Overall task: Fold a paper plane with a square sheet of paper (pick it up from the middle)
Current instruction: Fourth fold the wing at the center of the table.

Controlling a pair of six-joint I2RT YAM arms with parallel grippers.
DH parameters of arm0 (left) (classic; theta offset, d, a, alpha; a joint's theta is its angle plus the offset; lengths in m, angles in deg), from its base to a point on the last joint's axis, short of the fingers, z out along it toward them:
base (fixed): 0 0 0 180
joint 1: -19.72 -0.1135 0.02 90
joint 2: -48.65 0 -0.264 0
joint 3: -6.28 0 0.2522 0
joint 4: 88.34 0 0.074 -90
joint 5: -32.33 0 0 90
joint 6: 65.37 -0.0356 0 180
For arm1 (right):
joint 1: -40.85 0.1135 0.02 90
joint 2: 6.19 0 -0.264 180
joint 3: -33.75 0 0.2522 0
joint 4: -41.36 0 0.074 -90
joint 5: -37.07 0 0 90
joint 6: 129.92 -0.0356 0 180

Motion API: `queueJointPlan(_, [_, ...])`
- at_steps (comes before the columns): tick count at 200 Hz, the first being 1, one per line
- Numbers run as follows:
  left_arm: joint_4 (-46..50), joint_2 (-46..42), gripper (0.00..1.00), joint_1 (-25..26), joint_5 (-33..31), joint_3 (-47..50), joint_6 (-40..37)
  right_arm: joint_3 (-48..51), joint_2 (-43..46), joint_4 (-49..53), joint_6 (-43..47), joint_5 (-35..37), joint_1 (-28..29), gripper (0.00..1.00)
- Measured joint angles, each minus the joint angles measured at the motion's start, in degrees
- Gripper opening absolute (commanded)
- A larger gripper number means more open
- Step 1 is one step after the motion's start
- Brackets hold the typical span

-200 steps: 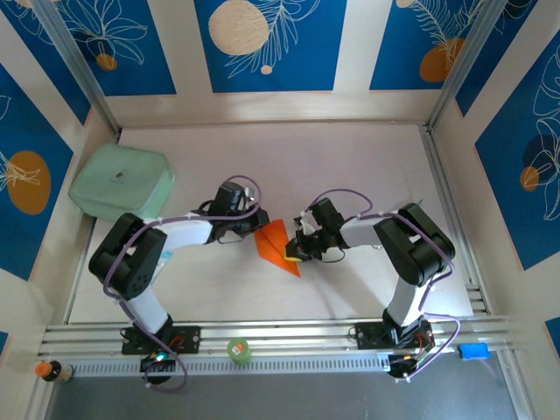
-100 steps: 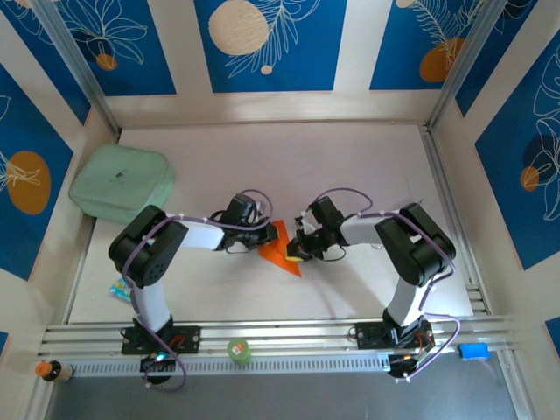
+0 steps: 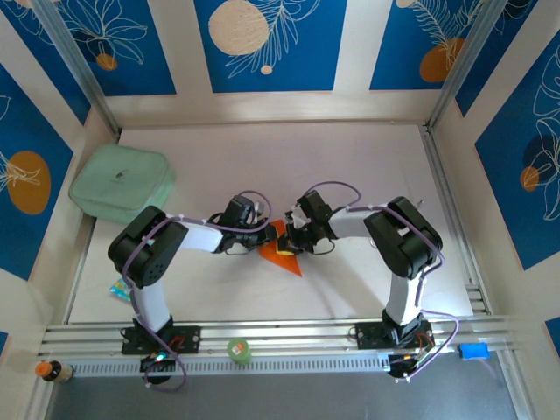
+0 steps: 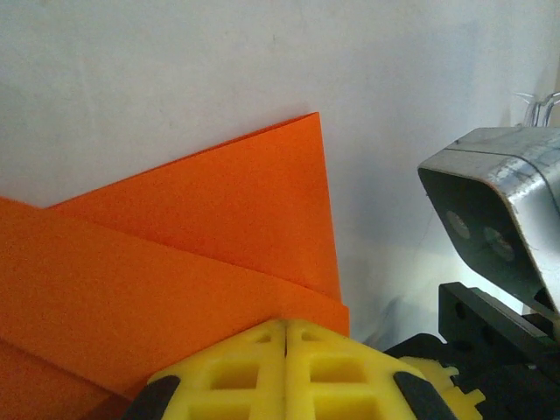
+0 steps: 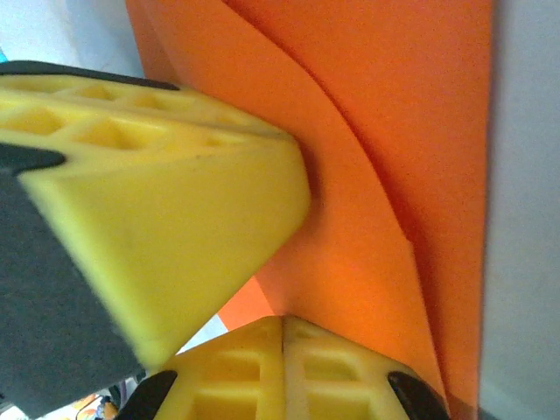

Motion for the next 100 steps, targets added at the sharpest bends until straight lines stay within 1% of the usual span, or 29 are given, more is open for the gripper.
queueJointPlan(59, [-1.9,0.0,0.00,-0.3,0.2,0.9,0.2,8.4,6.2,-2.3,0.7,-0.2,-0.1,0.00])
queueJointPlan(100, [-2.8,0.1,0.00,-0.5,0.5,1.3,1.1,16.8,11.6,-7.0,-0.1,-1.4,-1.0,0.00])
